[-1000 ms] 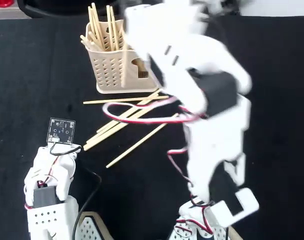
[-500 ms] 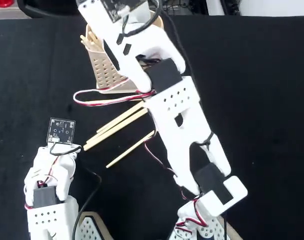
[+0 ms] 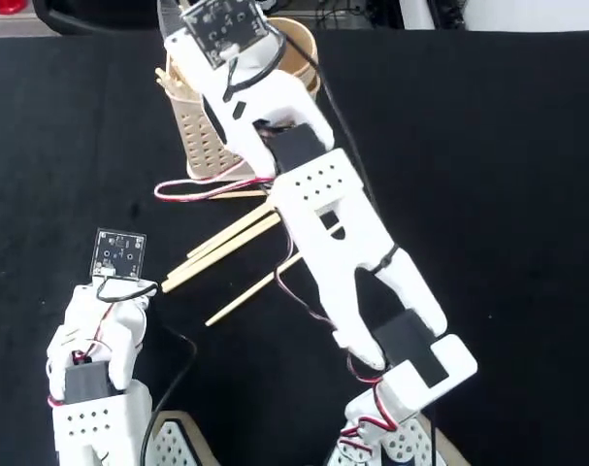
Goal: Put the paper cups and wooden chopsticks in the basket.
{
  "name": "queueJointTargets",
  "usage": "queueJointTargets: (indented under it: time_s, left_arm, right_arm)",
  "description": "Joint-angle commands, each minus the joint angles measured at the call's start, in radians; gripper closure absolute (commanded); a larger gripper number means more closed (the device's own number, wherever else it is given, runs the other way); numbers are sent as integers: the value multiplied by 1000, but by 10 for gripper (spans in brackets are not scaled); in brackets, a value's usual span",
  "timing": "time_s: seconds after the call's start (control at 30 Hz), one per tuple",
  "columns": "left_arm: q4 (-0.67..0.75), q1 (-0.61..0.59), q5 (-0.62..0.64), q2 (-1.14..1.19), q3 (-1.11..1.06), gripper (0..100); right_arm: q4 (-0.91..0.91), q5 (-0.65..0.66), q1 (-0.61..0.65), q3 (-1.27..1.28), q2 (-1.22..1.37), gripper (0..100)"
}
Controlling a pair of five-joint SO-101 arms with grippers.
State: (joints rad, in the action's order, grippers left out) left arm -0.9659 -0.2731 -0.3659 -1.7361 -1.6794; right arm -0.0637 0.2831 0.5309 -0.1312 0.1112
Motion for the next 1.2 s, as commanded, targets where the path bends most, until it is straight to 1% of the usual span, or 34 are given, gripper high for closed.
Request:
queueJointTargets:
  time_s: [0.0, 0.17, 0.37, 0.47, 0.63, 0.73, 0.9, 1.03, 1.1, 1.17]
  left_arm:
    - [-3, -5, -8, -9, 12, 967]
    - [-3, -5, -8, -9, 12, 967]
    - [0, -4, -8, -9, 12, 967]
    - [0, -4, -8, -9, 12, 967]
    - [0, -4, -8, -9, 12, 967]
    - [2, -4, -8, -9, 12, 967]
    - [2, -4, -8, -9, 12, 967]
    - [2, -4, -8, -9, 12, 967]
    - [-2, -4, -8, -9, 12, 967]
    - [-3, -4, -8, -9, 12, 967]
  right_arm:
    - [31, 3, -31, 16, -8, 980]
    - [-23, -15, -32, 41, -8, 841]
    - [-107, -94, -46, -5, -19, 832]
    - [-253, -141, -43, -67, -61, 832]
    - [-585, -336, -51, -145, -243, 830]
    - [-752, -433, -86, -145, -374, 829]
    - [-1030, -519, -140, -140, -535, 832]
    - [-1246, -626, -201, -64, -619, 832]
    - [-1315, -669, -232, 15, -656, 832]
    - [-1339, -724, -275, 119, -682, 832]
